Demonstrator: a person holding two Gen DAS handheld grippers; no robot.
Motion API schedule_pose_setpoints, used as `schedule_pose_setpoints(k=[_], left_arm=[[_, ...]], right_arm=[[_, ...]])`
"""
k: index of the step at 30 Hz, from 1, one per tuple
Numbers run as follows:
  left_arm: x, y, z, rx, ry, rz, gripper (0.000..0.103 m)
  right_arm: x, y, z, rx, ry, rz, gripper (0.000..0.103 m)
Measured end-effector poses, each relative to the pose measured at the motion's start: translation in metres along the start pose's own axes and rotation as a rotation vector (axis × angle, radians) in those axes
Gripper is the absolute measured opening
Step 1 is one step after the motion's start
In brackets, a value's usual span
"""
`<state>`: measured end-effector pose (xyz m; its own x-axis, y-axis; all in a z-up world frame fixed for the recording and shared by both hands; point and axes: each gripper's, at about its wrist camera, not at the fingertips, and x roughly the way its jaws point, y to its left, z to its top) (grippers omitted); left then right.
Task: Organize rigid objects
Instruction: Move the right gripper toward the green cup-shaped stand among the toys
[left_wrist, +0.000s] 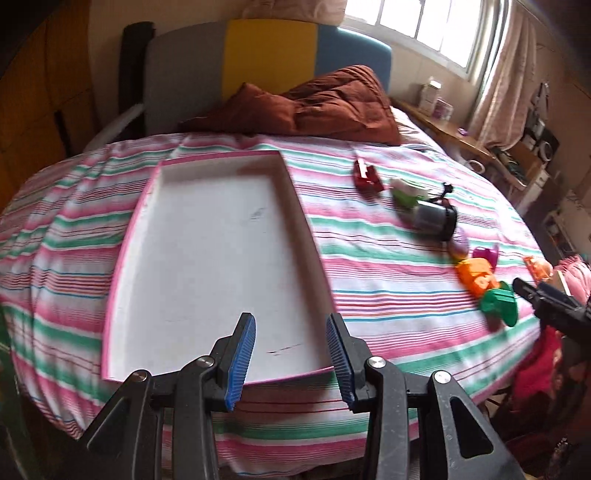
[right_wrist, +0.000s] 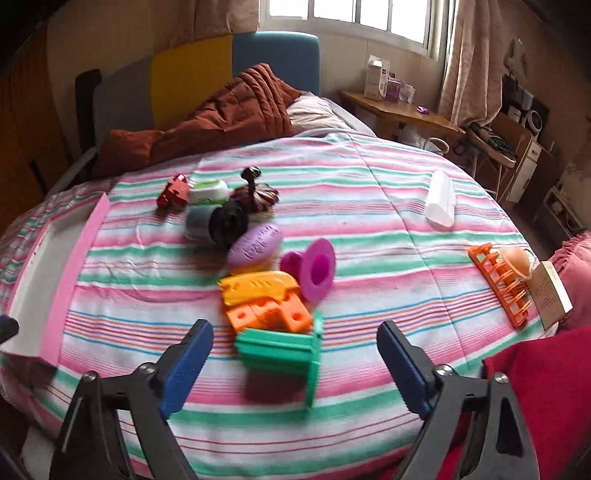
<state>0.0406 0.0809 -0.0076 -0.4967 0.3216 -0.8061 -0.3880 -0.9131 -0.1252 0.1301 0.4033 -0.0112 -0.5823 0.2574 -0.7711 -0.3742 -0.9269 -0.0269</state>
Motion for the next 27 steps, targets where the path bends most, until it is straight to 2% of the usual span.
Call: schedule_pose_setpoints(k=[6,9,11,14,17,18,20,27], left_arm=[[0.005,-0.025,0.0,0.059,0.028,-0.012,0.04],[0.004,-0.035,0.0,0.108,0.016,0.004,0.04],[0.004,-0.036,0.0,0.106,0.023,-0.024,0.04],[0.006,-0.037,0.002,0.069,0.043,-0.105,0.04],[0.009,-0.043,0.003,0.07,0.041,-0.12,0.04],[0.009,-0.045,0.004,0.074,0.04,-0.123,0.04],[0.011,-0.048,0.004,0.078,0.043,-0.138,0.04],[0.015,-0.063,0.007,0.101,0.054,-0.189,0.041]], right_arm=[[0.02,-0.003,-0.01,0.014,0.069,0.067,0.084],[0.027,0.0,-0.014,-0.02,0.089,0.054,0.083],[0.033,-0.002,-0.015,-0.007,0.1,0.059,0.081],[0.04,-0.006,-0.012,0.01,0.102,0.063,0.08],[0.046,-0.005,-0.009,0.01,0.104,0.061,0.08],[0.048,-0.004,-0.009,0.009,0.106,0.057,0.078],[0.051,-0.004,-0.01,0.01,0.115,0.054,0.063],[0.052,-0.044,-0.009,0.183,0.14,0.016,0.063]])
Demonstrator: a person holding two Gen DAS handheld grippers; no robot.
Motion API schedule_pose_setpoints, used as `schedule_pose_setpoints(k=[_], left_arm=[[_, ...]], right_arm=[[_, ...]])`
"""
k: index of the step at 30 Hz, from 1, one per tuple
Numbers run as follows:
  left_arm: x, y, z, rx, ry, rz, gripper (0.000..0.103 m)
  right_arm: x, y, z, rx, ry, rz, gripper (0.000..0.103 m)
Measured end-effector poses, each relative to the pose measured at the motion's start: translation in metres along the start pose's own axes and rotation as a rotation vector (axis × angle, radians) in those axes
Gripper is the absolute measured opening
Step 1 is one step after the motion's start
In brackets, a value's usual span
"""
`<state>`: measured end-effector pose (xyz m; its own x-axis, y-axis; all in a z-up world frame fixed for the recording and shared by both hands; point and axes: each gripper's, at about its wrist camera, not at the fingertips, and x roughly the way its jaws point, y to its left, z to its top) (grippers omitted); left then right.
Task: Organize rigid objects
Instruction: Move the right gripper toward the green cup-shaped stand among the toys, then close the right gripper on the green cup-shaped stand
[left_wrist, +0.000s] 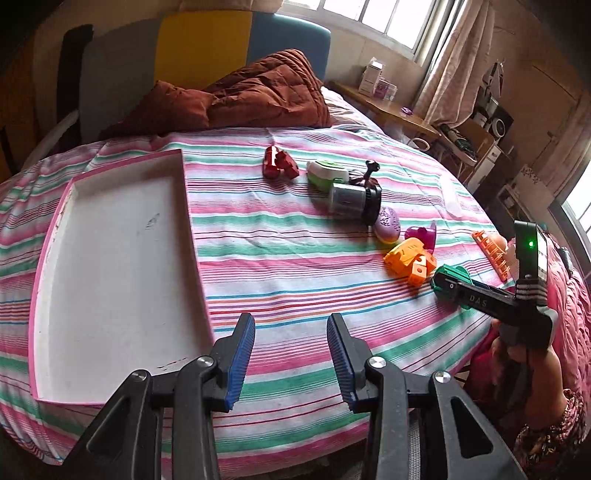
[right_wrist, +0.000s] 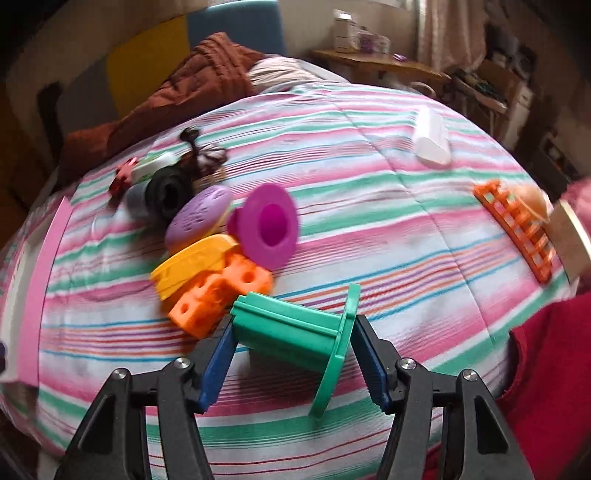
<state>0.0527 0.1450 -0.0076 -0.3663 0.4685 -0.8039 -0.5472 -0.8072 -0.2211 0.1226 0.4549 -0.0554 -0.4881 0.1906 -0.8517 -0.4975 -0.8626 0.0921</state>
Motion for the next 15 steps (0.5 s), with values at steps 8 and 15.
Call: schedule_pose_setpoints(k=[8,15], left_arm=[[0.023,-0.029,0.005,0.076,0.05,-0.062,0.042],[0.038,-0.054,0.007,0.123,0.085,-0.098,0.042]], right_arm=[[-0.038,-0.002,0.03,-0.19,-0.006,0.004,0.089],[-0.003,0.01,0.027,-0.469,0.1,0.08,0.061]])
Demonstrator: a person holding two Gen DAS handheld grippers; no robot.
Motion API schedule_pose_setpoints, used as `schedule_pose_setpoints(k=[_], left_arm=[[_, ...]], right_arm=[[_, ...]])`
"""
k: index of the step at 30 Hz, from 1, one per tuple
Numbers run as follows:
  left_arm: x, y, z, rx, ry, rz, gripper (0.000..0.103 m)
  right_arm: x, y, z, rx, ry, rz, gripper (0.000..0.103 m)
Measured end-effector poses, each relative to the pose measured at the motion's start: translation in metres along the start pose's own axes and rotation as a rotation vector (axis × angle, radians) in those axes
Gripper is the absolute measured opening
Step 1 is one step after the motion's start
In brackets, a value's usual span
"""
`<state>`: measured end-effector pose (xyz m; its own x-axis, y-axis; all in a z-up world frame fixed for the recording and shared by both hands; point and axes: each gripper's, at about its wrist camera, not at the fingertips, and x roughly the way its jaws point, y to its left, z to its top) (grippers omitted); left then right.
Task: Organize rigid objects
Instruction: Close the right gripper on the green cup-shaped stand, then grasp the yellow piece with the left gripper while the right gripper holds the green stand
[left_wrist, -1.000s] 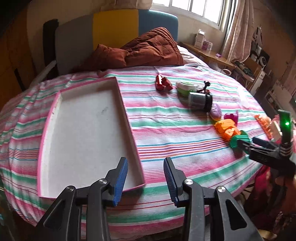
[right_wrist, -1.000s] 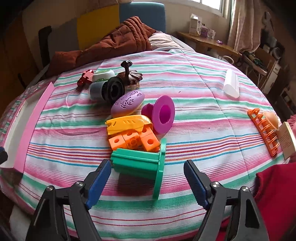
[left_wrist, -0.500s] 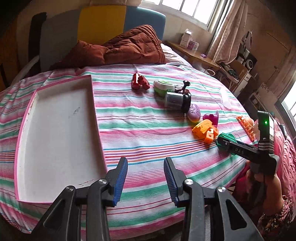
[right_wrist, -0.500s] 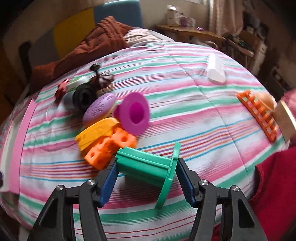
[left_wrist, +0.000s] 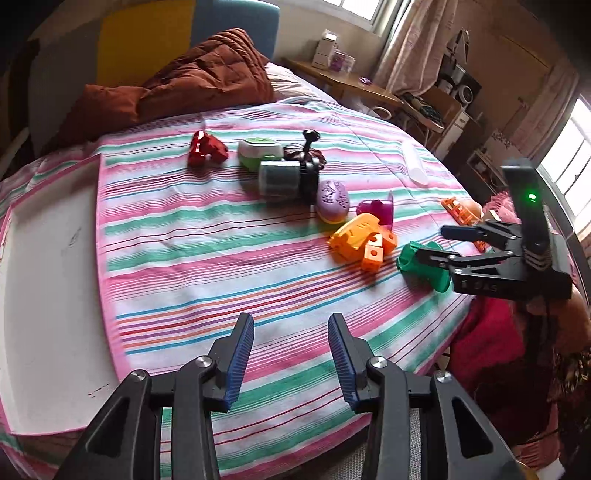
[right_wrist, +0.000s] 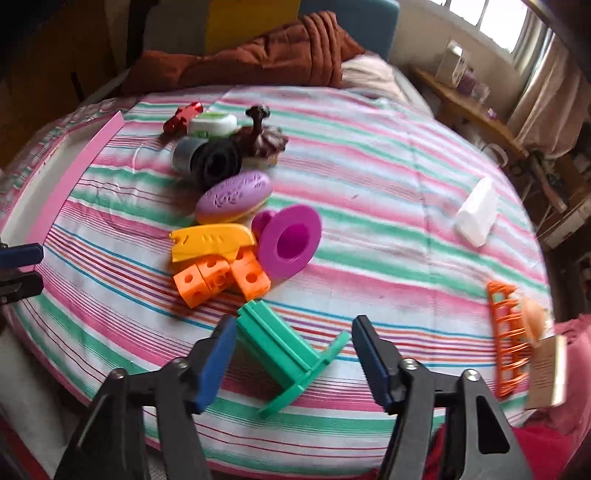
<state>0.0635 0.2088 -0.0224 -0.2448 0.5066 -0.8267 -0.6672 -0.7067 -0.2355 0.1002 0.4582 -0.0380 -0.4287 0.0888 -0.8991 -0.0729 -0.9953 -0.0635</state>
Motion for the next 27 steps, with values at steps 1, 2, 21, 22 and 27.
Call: schedule_pose_setpoints(k=[1,2,21,22,27], left_arm=[[0.002,-0.002,0.0,0.004,0.005,-0.002,0.042],[0.005,-0.004,0.001,0.009,0.011,0.0,0.042],[0.077,-0.053,0.067,0.159,-0.006,-0.044,0.042],[0.084,-0.053,0.069,0.171,0.005,-0.052,0.042],[0.111,-0.057,0.071,0.237,0.035,-0.106,0.042]], right_arm=[[0.005,-0.001,-0.001,0.008,-0.002,0.007,0.06],[0.01,-0.002,-0.002,0.01,0.003,0.009,0.057],[0.001,-0.041,0.0,0.274,-0.084,0.092,0.03],[0.001,-0.04,0.001,0.269,-0.085,0.092,0.03],[0.002,-0.043,0.0,0.273,-0.085,0.104,0.03]])
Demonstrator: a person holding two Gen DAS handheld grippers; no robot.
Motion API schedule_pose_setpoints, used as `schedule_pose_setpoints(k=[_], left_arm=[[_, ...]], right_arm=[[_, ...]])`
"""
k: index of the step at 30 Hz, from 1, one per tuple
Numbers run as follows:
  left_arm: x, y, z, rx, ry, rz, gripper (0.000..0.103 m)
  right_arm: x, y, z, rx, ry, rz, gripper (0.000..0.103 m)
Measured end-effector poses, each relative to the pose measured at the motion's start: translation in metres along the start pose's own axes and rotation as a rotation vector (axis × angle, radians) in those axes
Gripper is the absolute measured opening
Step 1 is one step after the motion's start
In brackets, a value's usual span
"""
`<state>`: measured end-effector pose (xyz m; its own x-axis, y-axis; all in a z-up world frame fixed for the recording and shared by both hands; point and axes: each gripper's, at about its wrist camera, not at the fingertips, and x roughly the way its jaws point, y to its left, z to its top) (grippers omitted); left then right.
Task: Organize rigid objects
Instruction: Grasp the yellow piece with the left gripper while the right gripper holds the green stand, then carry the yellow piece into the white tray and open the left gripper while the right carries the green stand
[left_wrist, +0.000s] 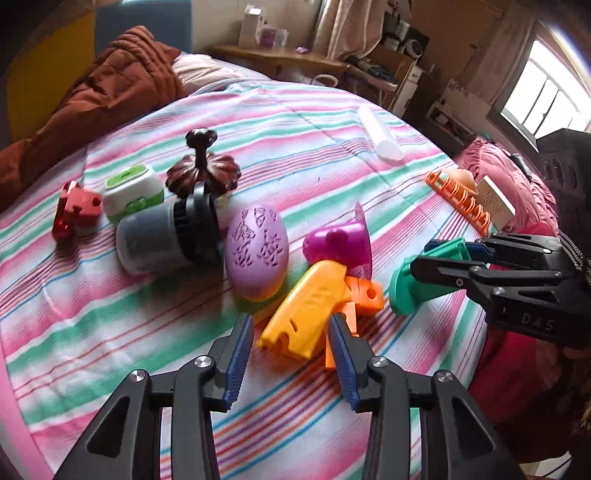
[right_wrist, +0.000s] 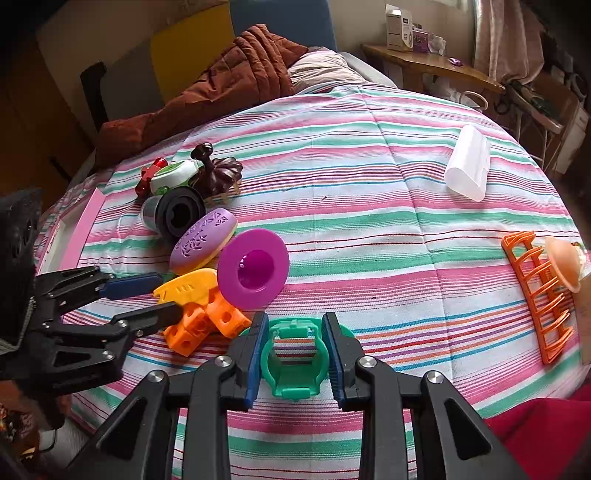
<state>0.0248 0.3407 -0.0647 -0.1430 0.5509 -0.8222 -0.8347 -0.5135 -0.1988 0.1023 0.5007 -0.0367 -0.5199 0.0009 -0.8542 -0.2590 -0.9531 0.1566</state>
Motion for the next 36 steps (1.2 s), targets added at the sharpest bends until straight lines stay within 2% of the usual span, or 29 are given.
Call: schedule_pose_setpoints(k=[2,6,9,14,19,21,26,28,29,36], left_arm=[[0.0,0.0,0.001,0.017,-0.013,-0.003,0.042],[-0.002,0.004,-0.002,-0.012,-0.019,-0.035,0.035],[-0.005,0.01,-0.009,-0.006,-0.02,0.003,0.032],[-0.025,0.025,-0.028,-0.053,-0.035,0.047,0.029],[-0.038,0.031,-0.044,-0.093,-0.05,0.088,0.029],[-0.036,0.028,-0.043,-0.079,-0.049,0.093,0.035],[-0.025,0.023,-0.036,-0.069,-0.029,0.112,0.035],[-0.021,0.025,-0.035,-0.086,-0.019,0.121,0.033],[-0.021,0.028,-0.037,-0.102,-0.022,0.121,0.028],[-0.05,0.048,-0.045,-0.195,-0.085,0.1,0.027]], right_arm=[[0.0,-0.001,0.0,0.005,-0.001,0.001,0.03],[0.0,-0.002,0.001,0.01,0.0,0.003,0.03],[0.0,-0.002,0.0,0.01,-0.001,0.003,0.03],[0.0,-0.002,0.0,0.012,0.001,0.01,0.03],[0.002,0.0,0.0,0.01,0.008,0.021,0.03],[0.002,0.001,0.0,0.008,0.009,0.022,0.03],[0.002,-0.001,-0.001,0.017,0.012,0.032,0.03],[0.002,0.001,-0.001,0.008,0.01,0.026,0.03],[0.001,0.001,-0.001,0.005,0.008,0.022,0.03],[-0.004,-0.006,0.001,0.029,-0.023,0.016,0.03]])
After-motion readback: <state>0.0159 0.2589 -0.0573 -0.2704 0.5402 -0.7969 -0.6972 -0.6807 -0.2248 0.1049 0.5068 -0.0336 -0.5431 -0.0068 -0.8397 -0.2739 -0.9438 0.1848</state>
